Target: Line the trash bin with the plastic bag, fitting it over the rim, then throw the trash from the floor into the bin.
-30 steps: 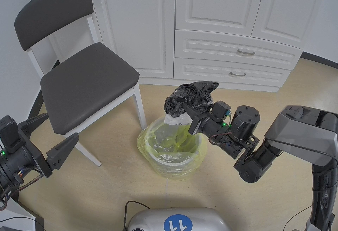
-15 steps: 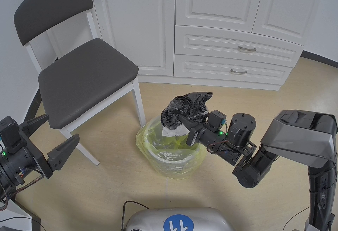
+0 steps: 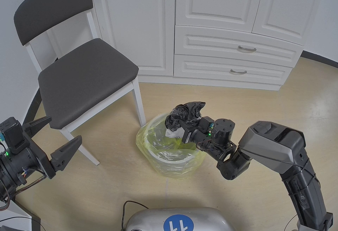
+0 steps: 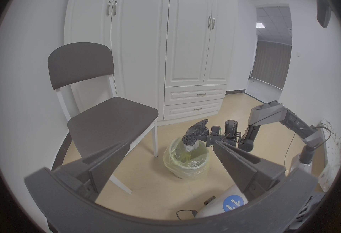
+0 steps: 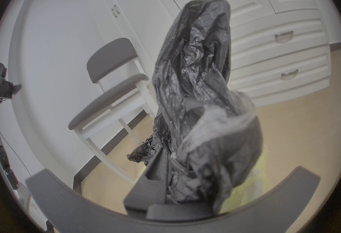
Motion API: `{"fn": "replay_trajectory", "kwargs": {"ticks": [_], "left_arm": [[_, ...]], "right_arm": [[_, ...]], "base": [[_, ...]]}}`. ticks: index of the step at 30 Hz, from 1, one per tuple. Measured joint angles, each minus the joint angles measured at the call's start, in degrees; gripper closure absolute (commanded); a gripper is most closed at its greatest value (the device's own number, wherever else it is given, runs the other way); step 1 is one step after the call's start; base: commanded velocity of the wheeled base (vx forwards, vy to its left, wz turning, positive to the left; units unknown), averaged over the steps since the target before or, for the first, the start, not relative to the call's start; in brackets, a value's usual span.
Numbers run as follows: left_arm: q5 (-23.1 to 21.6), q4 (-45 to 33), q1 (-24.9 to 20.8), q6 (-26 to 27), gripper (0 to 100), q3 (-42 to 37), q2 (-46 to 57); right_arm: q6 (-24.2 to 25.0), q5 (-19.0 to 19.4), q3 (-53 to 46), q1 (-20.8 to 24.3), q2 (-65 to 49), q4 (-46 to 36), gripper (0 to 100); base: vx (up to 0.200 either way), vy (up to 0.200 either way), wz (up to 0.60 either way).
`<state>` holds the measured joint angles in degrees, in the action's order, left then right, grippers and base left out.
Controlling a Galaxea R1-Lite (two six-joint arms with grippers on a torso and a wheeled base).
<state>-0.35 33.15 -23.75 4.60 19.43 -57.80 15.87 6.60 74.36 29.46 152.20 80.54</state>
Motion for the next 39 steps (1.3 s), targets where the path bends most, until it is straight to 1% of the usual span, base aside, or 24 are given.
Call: {"fn": "replay_trajectory", "kwargs": {"ticks": [4, 8, 26, 27, 39], "left_arm": [[0.0, 0.1, 0.0, 0.0, 0, 0.0, -0.4], [0.0, 0.1, 0.0, 0.0, 0, -0.1, -0.7], [0.0, 0.4, 0.0, 0.0, 0, -0.4, -1.3], [0.0, 0.4, 0.0, 0.1, 0, -0.4, -1.3], [0.0, 0.4, 0.0, 0.1, 0, -0.5, -1.4]], "right_arm": [[0.5, -0.2, 3.4, -0.7, 4.8, -0.8, 100], [0.6, -0.3, 4.6, -0.8, 7.8, -0.5, 100], [0.4, -0.1, 2.8, -0.3, 9.3, -0.7, 100], [0.4, -0.1, 2.6, -0.3, 9.3, -0.7, 0], [0.2, -0.2, 2.0, -0.1, 8.8, 0.0, 0]], "base": [[0.000, 0.000, 0.00], [0.000, 0.000, 0.00], [0.000, 0.000, 0.00], [0.000, 0.000, 0.00], [0.000, 0.000, 0.00]]}}
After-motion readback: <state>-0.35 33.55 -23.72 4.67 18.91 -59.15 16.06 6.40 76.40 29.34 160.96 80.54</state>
